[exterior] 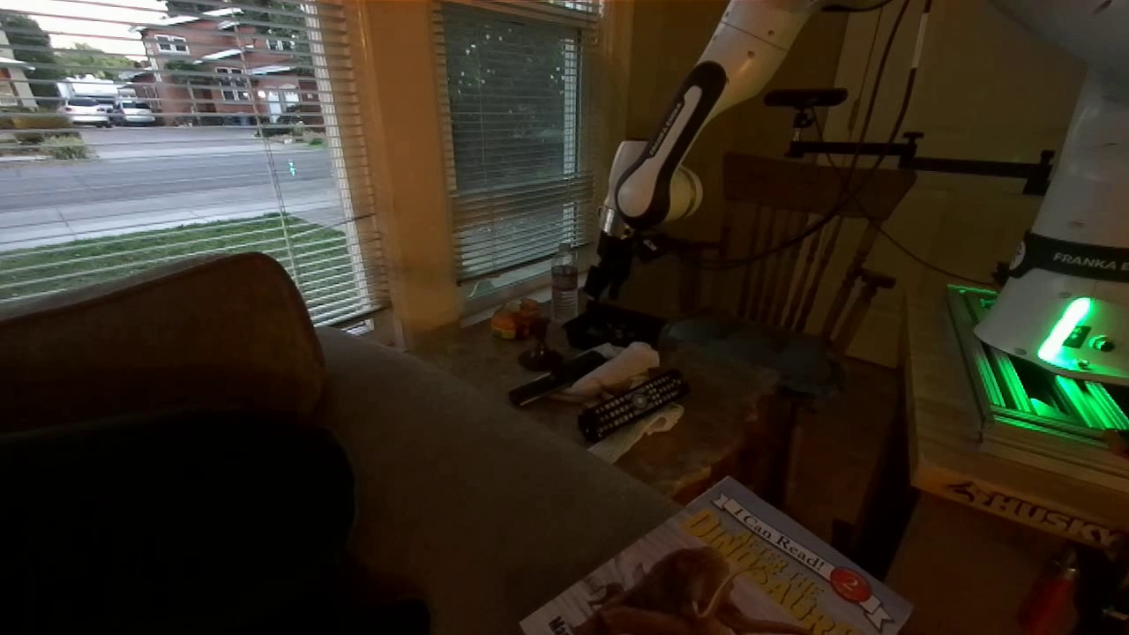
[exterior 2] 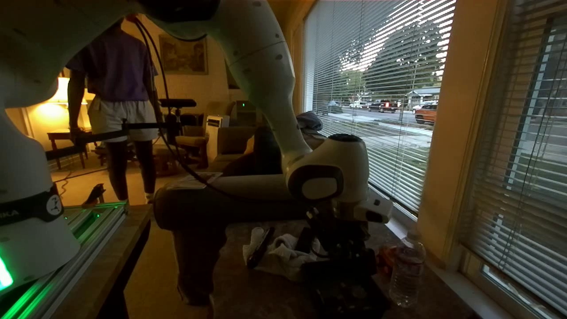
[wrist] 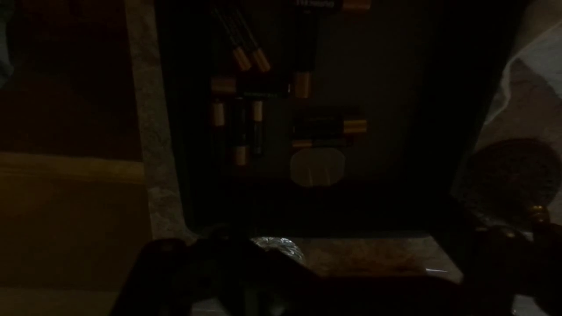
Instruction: Remove the white object from the black box then put it on top of the brown object.
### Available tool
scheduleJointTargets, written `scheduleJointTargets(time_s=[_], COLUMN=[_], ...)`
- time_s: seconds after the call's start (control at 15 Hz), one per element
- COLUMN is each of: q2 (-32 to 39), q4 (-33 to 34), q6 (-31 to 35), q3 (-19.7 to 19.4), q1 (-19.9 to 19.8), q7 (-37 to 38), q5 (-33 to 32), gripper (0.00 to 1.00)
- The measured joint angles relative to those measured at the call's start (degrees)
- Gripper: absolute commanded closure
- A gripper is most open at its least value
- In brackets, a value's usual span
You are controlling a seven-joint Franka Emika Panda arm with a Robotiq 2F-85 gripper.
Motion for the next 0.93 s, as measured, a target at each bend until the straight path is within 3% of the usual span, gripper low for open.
scheduleJointTargets(time_s=[0.93], q2=[8.0], q4=[7.5], q6=[-0.6], q3=[-0.4], q1=[-0.2], q7=[-0.9], q5=[-2.1], gripper=[0.00])
